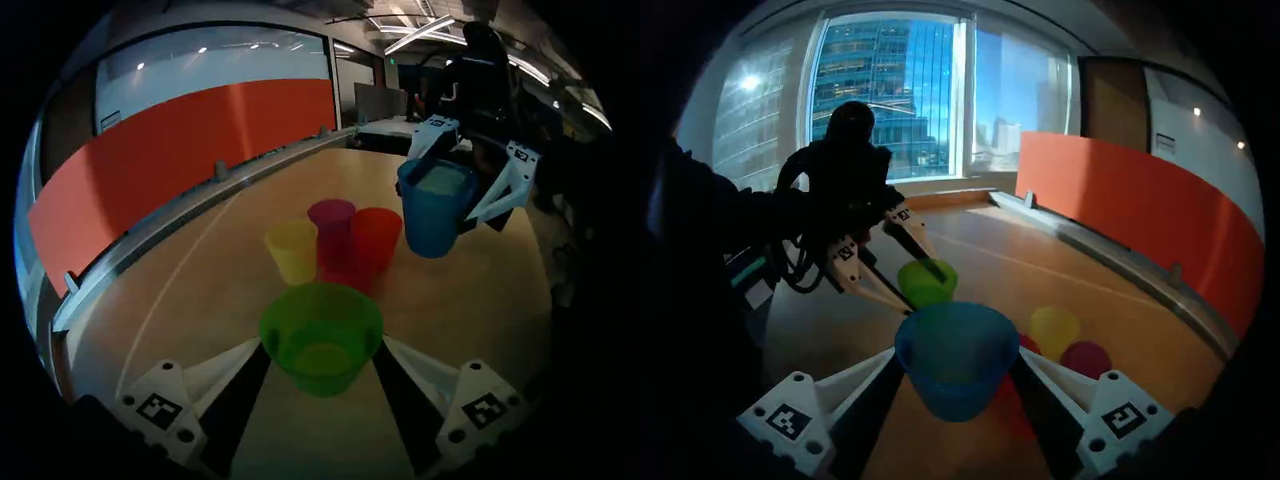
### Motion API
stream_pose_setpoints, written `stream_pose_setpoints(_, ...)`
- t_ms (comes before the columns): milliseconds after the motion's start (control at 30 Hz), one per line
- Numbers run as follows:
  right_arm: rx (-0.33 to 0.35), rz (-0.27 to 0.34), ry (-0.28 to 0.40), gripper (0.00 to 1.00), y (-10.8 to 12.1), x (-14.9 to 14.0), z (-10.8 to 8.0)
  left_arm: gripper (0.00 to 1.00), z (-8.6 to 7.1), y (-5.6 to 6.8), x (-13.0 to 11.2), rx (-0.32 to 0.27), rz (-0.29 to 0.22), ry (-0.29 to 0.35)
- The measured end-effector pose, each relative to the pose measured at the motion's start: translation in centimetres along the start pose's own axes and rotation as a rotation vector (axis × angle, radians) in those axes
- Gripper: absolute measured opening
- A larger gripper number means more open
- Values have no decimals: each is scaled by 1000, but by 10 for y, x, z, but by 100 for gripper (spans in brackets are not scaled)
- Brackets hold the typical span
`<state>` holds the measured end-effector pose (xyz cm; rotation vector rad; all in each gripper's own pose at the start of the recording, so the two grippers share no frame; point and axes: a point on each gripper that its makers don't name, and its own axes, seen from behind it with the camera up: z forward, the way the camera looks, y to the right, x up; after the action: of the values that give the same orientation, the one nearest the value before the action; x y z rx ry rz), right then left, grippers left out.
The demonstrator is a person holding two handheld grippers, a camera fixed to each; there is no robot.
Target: Pour water
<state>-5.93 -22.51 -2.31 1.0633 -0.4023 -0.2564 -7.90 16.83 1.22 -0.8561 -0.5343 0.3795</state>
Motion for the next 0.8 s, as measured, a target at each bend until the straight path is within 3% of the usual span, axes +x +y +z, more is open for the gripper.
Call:
stream_pose_setpoints(400,38,-26,-83,90,-13,-39,20,85,13,-2,-21,-18,-6,-44)
stream_pose_setpoints(800,47,-37,-122,90,-18,-59,33,85,22,-2,-34,-28,-27,-54)
